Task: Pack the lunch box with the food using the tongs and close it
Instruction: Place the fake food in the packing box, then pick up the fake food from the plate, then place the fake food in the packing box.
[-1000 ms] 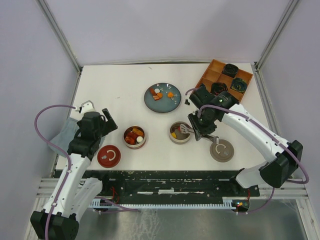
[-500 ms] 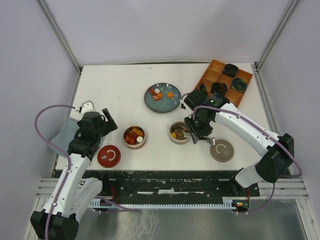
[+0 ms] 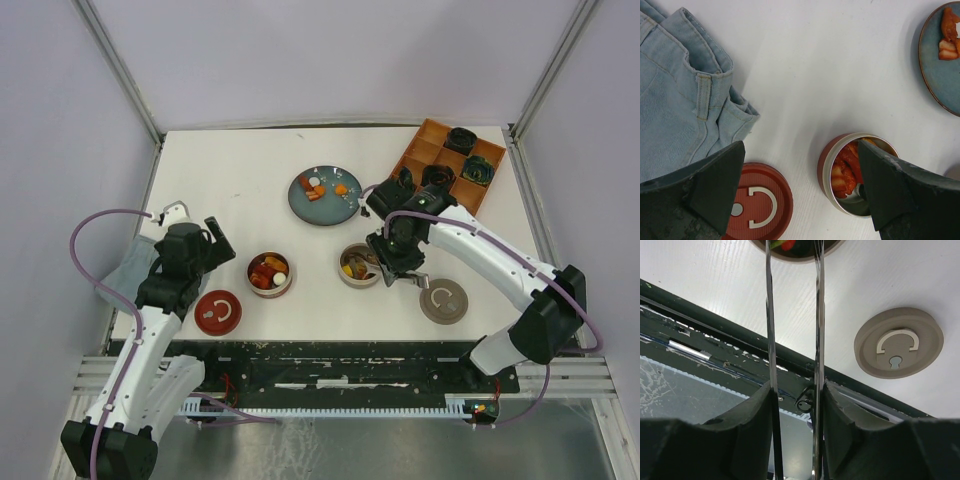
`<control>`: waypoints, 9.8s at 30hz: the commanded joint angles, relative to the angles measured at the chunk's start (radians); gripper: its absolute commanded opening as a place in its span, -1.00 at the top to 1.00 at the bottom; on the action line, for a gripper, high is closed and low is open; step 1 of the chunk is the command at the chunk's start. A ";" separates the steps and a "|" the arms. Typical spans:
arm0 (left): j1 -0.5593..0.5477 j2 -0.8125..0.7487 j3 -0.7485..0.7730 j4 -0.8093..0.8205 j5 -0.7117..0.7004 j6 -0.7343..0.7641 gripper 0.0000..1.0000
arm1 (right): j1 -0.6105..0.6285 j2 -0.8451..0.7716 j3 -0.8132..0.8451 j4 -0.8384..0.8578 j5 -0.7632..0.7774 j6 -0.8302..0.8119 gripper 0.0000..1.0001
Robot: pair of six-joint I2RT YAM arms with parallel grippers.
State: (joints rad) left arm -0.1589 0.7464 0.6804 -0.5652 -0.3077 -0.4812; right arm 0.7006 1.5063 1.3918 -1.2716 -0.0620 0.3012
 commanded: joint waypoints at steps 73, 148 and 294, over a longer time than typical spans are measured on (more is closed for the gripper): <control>0.003 -0.009 0.001 0.051 -0.005 0.016 -1.00 | 0.002 0.258 0.397 0.269 0.146 0.084 -0.03; 0.003 -0.008 0.001 0.056 0.016 0.018 -1.00 | 0.005 0.949 1.105 0.221 0.261 -0.100 0.08; 0.003 0.009 0.002 0.054 0.002 0.018 -1.00 | 0.244 0.183 0.327 -0.162 0.415 0.019 0.03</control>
State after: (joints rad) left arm -0.1589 0.7589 0.6804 -0.5652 -0.3046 -0.4812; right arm 0.9405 1.7626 1.6661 -1.4715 0.3630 0.3077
